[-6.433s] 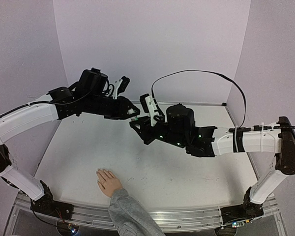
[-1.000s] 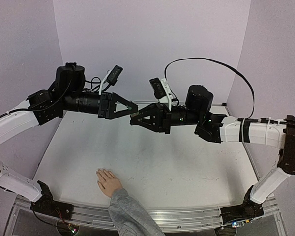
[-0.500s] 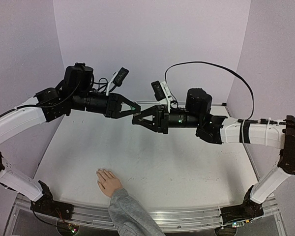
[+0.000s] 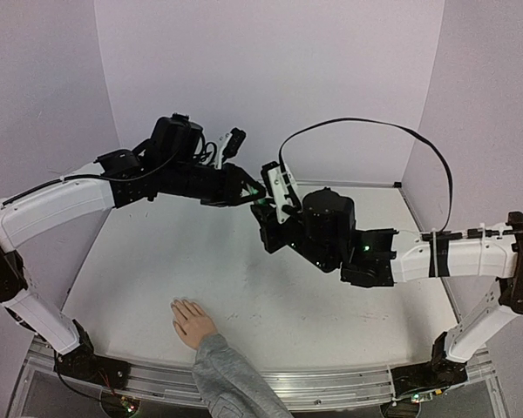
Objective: Paint the nails
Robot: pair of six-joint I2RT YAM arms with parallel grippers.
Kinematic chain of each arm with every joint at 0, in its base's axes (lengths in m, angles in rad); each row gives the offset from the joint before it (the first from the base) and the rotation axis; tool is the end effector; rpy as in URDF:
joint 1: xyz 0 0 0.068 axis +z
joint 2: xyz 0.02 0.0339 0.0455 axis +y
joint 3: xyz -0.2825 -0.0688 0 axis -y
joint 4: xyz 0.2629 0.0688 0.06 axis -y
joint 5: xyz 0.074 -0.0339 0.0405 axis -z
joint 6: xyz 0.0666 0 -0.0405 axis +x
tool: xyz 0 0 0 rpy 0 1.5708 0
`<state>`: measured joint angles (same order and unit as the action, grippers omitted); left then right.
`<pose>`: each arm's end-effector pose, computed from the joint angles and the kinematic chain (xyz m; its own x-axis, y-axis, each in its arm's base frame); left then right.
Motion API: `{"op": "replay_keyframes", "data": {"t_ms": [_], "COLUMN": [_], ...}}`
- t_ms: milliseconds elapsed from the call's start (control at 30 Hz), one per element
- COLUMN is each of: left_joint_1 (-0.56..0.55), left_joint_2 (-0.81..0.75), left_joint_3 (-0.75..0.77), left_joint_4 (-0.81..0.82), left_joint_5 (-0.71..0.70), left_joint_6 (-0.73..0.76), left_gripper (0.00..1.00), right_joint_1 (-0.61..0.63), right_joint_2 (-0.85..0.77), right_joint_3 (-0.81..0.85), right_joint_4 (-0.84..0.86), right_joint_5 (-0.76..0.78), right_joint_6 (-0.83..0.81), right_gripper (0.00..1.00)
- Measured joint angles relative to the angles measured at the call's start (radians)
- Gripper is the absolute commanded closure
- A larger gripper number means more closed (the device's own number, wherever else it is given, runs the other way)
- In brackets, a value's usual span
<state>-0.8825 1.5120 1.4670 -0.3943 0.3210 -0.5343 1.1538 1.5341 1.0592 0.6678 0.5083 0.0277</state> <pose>0.2334 -0.3168 0.3853 -0.6981 0.0881 -0.7106 0.6493 0.4962 -0.5764 0.1919 0.3531 0.3543 0.0608 0.1971 -0.9785 -0.6072 0.7854 0.1204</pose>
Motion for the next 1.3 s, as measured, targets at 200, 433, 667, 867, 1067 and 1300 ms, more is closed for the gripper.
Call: {"op": "replay_keyframes", "data": {"t_ms": [200, 433, 667, 867, 1067, 1300], "left_joint_1": [-0.004, 0.006, 0.006, -0.003, -0.020, -0.047], "left_joint_2": [0.015, -0.095, -0.155, -0.149, -0.108, -0.077], "left_joint_3": [0.012, -0.074, -0.074, -0.068, -0.029, 0.000], "left_joint_4": [-0.028, -0.003, 0.057, 0.064, 0.075, 0.082], "left_joint_5": [0.035, 0.105, 0.270, 0.340, 0.360, 0.356], "left_joint_6": [0.012, 0.055, 0.117, 0.142, 0.148, 0.192], "left_gripper": [0.35, 0.08, 0.22, 0.26, 0.31, 0.57], "right_joint_1": [-0.106, -0.309, -0.347, -0.346, -0.346, -0.346], "right_joint_2": [-0.080, -0.183, -0.166, -0.149, -0.108, -0.100], "right_joint_3": [-0.161, -0.249, -0.225, -0.214, -0.205, -0.205], "right_joint_4": [0.149, 0.240, 0.320, 0.383, 0.405, 0.410], "right_joint_5": [-0.277, -0.726, -1.240, -1.350, -1.379, -1.384], "right_joint_6": [0.025, 0.105, 0.247, 0.320, 0.352, 0.364], "right_gripper": [1.00, 1.00, 1.00, 1.00, 1.00, 1.00]}}
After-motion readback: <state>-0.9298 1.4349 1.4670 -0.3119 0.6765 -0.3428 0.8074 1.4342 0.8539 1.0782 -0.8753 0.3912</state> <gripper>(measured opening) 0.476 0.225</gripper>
